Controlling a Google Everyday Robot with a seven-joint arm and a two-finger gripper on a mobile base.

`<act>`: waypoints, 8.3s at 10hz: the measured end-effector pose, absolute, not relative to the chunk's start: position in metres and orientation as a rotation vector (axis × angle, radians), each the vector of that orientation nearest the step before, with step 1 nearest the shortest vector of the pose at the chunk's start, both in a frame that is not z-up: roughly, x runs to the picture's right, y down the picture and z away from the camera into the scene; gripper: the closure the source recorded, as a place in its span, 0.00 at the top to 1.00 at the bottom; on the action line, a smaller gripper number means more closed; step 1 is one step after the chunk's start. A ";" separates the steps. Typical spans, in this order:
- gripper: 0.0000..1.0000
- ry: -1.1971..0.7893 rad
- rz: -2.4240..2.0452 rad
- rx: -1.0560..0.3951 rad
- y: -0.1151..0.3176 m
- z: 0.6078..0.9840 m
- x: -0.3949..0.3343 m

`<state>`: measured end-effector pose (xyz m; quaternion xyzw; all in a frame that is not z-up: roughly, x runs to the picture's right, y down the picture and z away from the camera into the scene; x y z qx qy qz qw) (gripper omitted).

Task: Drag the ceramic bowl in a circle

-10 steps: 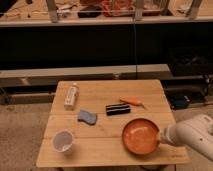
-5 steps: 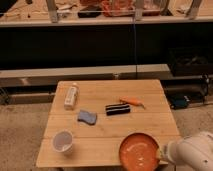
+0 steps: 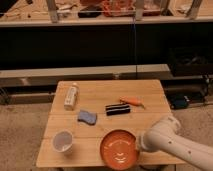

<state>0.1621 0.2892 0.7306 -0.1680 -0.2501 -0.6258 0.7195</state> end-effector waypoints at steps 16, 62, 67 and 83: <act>0.00 -0.338 -1.075 -0.264 0.256 0.719 0.296; 0.00 -0.315 -0.994 -0.246 0.141 0.817 0.204; 0.00 -0.247 -0.899 -0.250 0.197 0.753 0.247; 0.00 -0.604 -1.363 -0.367 0.266 0.777 0.101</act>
